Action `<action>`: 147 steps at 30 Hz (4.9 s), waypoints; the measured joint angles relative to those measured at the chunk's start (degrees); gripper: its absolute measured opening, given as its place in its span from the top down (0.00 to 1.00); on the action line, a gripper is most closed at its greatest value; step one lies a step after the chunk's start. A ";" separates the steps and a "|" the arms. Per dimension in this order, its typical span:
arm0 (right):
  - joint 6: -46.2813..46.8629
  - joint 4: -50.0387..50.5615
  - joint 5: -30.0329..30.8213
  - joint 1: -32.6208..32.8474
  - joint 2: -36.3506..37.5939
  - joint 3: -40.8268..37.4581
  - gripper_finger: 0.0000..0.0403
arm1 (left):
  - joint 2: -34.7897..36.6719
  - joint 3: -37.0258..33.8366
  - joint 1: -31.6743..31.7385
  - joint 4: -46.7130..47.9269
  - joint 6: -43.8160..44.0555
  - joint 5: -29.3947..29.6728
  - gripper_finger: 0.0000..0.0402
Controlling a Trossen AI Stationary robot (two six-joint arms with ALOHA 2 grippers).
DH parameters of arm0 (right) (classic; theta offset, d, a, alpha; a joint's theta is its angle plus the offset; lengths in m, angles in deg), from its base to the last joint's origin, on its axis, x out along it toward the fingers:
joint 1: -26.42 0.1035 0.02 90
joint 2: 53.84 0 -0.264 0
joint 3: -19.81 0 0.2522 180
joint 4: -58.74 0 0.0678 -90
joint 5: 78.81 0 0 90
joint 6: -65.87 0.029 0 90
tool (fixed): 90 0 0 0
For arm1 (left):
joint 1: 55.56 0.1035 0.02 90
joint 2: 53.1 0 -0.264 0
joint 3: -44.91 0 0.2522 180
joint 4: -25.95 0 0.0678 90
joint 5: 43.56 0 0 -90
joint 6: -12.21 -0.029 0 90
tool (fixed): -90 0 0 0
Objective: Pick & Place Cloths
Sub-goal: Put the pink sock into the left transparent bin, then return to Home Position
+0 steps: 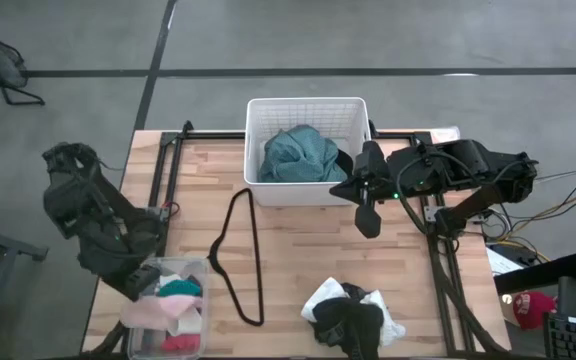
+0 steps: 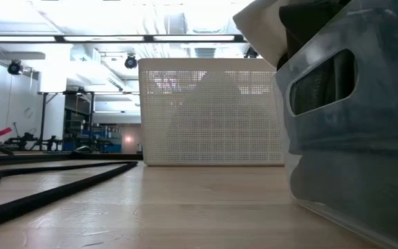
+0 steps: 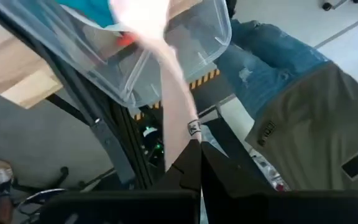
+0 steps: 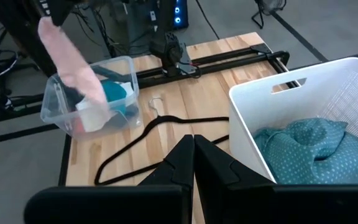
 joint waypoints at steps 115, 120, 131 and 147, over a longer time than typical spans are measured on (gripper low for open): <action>-11.81 -81.69 -10.69 -8.32 70.65 -113.61 0.98 | 62.36 -80.59 33.14 -75.04 -114.84 60.29 0.94; -5.12 -80.01 -10.78 -8.32 70.42 -113.61 0.98 | 62.36 -84.04 33.14 -76.91 -112.76 61.81 0.94; -1.34 -80.05 -10.64 -8.33 70.48 -113.61 0.98 | 62.28 -88.73 33.13 -80.92 -113.11 61.22 0.94; -1.34 -80.05 -10.62 -8.33 70.43 -113.61 0.98 | 60.72 -88.55 33.11 -79.39 -113.16 60.85 0.94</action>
